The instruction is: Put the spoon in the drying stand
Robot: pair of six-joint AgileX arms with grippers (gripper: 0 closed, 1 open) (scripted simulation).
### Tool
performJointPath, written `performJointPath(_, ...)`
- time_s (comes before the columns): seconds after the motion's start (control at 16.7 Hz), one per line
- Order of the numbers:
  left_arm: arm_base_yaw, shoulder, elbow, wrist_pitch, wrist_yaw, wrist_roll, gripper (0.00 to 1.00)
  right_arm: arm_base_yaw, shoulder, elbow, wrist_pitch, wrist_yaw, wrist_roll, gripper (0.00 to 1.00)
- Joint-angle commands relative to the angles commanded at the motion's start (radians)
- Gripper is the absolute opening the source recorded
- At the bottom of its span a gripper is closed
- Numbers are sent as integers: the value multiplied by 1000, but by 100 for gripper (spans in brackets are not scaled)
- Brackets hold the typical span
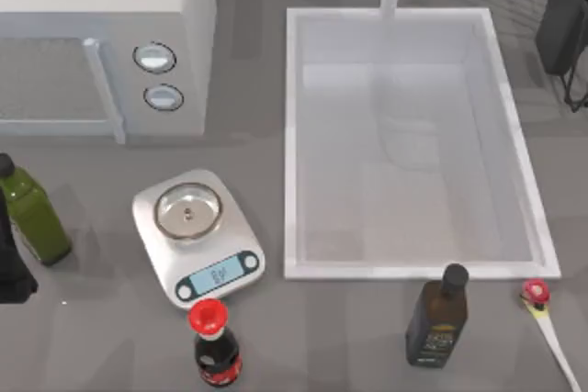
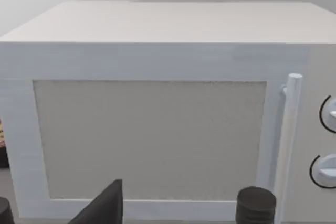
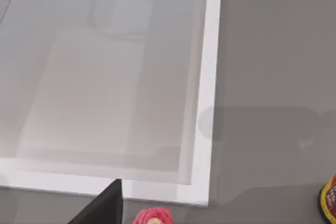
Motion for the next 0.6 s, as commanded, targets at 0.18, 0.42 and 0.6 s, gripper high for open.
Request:
performJointPath(0.18, 0, 0, 0, 0, 0, 0, 100, 72, 293, 158, -204, -4, 43, 100)
performJointPath(0.42, 0, 0, 0, 0, 0, 0, 100, 153, 617, 342, -434, -7, 90, 100)
performJointPath(0.6, 0, 0, 0, 0, 0, 0, 100, 195, 763, 441, -546, -4, 112, 100)
